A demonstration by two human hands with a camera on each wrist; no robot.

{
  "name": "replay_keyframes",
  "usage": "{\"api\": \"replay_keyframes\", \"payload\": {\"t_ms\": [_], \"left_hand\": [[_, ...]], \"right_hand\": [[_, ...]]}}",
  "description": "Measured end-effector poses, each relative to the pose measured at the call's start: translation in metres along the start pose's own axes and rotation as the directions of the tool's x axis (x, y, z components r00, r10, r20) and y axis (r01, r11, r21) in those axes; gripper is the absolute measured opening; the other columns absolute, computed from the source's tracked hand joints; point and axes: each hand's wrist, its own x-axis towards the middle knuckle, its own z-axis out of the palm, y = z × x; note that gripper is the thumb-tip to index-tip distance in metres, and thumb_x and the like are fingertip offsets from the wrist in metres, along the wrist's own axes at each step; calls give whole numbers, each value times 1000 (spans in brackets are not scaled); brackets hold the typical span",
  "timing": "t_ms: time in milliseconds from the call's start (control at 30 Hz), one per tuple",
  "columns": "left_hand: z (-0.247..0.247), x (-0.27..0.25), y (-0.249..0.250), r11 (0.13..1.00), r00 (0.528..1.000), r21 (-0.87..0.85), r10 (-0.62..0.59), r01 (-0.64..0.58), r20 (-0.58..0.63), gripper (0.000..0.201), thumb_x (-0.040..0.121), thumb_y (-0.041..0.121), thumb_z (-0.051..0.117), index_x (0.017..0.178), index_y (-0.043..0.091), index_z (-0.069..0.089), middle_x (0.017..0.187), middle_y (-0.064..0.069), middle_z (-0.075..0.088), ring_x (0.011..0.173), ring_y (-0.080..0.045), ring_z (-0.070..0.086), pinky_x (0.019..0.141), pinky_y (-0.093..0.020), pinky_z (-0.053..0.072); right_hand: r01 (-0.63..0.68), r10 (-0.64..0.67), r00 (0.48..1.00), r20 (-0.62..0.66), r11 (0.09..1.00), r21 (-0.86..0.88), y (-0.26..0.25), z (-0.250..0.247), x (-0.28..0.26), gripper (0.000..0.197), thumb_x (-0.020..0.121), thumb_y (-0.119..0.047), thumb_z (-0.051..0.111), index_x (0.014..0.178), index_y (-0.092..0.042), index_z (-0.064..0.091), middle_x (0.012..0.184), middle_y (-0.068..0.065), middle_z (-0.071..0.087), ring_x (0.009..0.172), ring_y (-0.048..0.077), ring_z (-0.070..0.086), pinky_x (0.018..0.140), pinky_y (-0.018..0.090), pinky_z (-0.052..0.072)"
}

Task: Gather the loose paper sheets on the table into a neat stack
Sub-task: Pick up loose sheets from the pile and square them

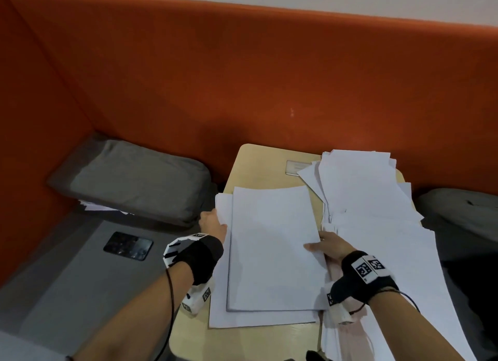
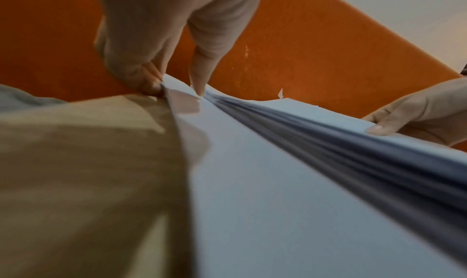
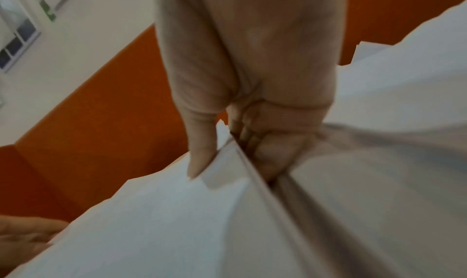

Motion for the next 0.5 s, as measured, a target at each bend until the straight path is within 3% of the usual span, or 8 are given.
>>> {"api": "replay_keyframes", "payload": {"t_ms": [67, 100, 233, 300, 367, 500], "left_hand": [[-1, -3, 6, 998, 1000, 55, -8, 9, -1, 30, 84, -3, 51, 114, -5, 53, 121, -25, 44, 114, -40, 44, 93, -38, 41], [-2, -5, 8, 997, 1000, 80, -16, 16, -1, 31, 86, -2, 50, 117, -4, 51, 124, -24, 42, 117, -39, 40, 93, -38, 39], [-3, -12, 12, 989, 1000, 150, 10, -6, -27, 31, 90, 8, 51, 121, 4, 49, 130, -16, 40, 122, -33, 34, 91, -39, 41], [-1, -14, 13, 985, 999, 164, 45, -42, -13, 33, 92, 10, 51, 124, 6, 48, 132, -15, 39, 122, -31, 35, 91, -37, 41], [2, -16, 15, 995, 998, 77, 57, -58, 11, 41, 92, 7, 50, 132, 6, 43, 132, -18, 40, 122, -32, 39, 94, -36, 40], [0, -11, 16, 992, 999, -119, -41, 39, -11, 51, 90, 5, 53, 137, 0, 33, 134, -23, 42, 123, -37, 43, 100, -40, 37]], "right_hand": [[21, -23, 998, -52, 999, -31, 2, 6, 3, 32, 85, 6, 60, 118, 7, 57, 105, 12, 61, 76, 17, 59, 59, 20, 46], [25, -27, 998, -57, 999, -41, 3, 7, 5, 32, 86, 7, 59, 118, 5, 57, 106, 12, 60, 77, 17, 59, 58, 19, 46], [33, -42, 995, -95, 995, -92, 7, 8, 11, 33, 85, 4, 61, 118, 2, 58, 115, 17, 63, 94, 26, 58, 80, 30, 46], [42, -52, 994, -98, 994, -96, 8, 8, 12, 34, 85, 4, 61, 118, 2, 58, 116, 18, 63, 96, 26, 58, 85, 32, 46], [47, -54, 995, -82, 995, -87, 8, 8, 12, 34, 85, 4, 61, 119, 1, 57, 114, 16, 62, 96, 25, 57, 83, 31, 45], [60, -62, 996, -70, 998, -29, 9, 8, 7, 37, 85, 6, 60, 122, 0, 56, 108, 11, 61, 95, 26, 58, 77, 30, 47]]}}
